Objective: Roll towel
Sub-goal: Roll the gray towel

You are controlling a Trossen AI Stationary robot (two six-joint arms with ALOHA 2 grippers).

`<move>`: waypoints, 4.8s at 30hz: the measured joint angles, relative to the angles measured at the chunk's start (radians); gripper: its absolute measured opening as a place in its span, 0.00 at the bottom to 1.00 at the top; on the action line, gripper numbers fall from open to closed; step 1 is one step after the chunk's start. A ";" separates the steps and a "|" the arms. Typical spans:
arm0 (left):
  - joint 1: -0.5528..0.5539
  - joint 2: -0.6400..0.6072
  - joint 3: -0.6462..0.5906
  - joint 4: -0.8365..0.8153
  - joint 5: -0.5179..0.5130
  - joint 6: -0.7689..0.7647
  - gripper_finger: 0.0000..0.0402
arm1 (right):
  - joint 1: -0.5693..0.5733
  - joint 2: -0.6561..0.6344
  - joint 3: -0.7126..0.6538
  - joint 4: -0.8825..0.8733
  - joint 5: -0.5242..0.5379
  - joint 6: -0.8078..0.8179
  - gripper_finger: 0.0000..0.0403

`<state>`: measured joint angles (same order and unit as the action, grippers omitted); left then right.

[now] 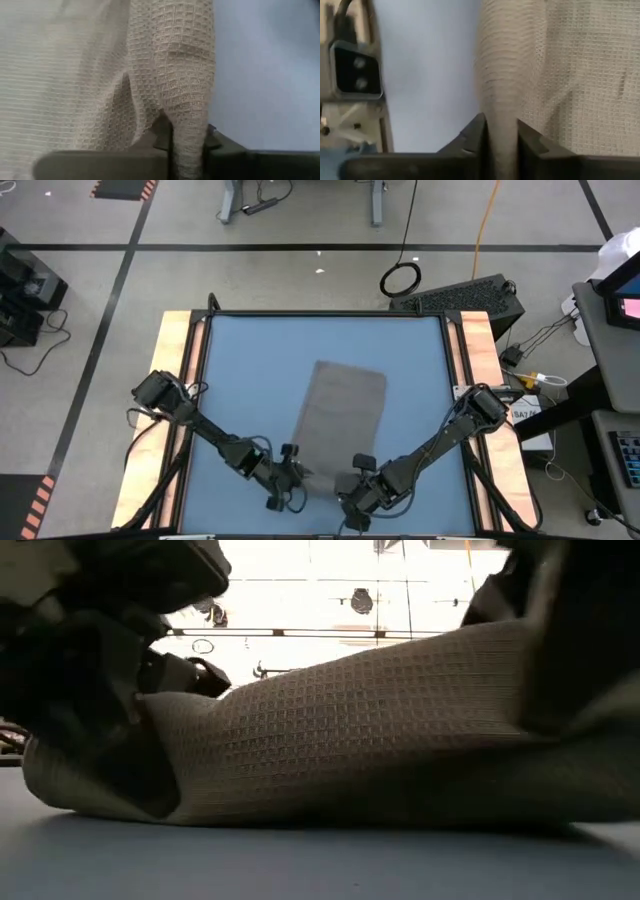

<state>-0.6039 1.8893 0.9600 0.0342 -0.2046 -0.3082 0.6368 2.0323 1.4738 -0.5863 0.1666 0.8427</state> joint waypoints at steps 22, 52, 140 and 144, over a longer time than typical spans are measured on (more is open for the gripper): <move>0.271 -0.011 -0.002 -0.026 0.620 -0.214 0.06 | 0.236 0.055 0.002 -0.031 0.527 0.017 0.56; 0.276 -0.011 -0.002 -0.024 0.612 -0.259 0.06 | 0.150 0.136 0.047 -0.106 0.445 -0.003 0.62; -0.092 0.010 -0.002 -0.066 -0.376 0.266 0.71 | 0.025 0.154 0.149 -0.182 0.008 0.057 0.05; -0.062 0.013 -0.001 -0.066 -0.349 0.228 0.71 | 0.026 0.154 0.149 -0.182 0.009 -0.016 0.05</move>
<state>-0.6663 1.9026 0.9593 -0.0317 -0.5536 -0.0800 0.6628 2.1860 1.6230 -0.7681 0.1757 0.8268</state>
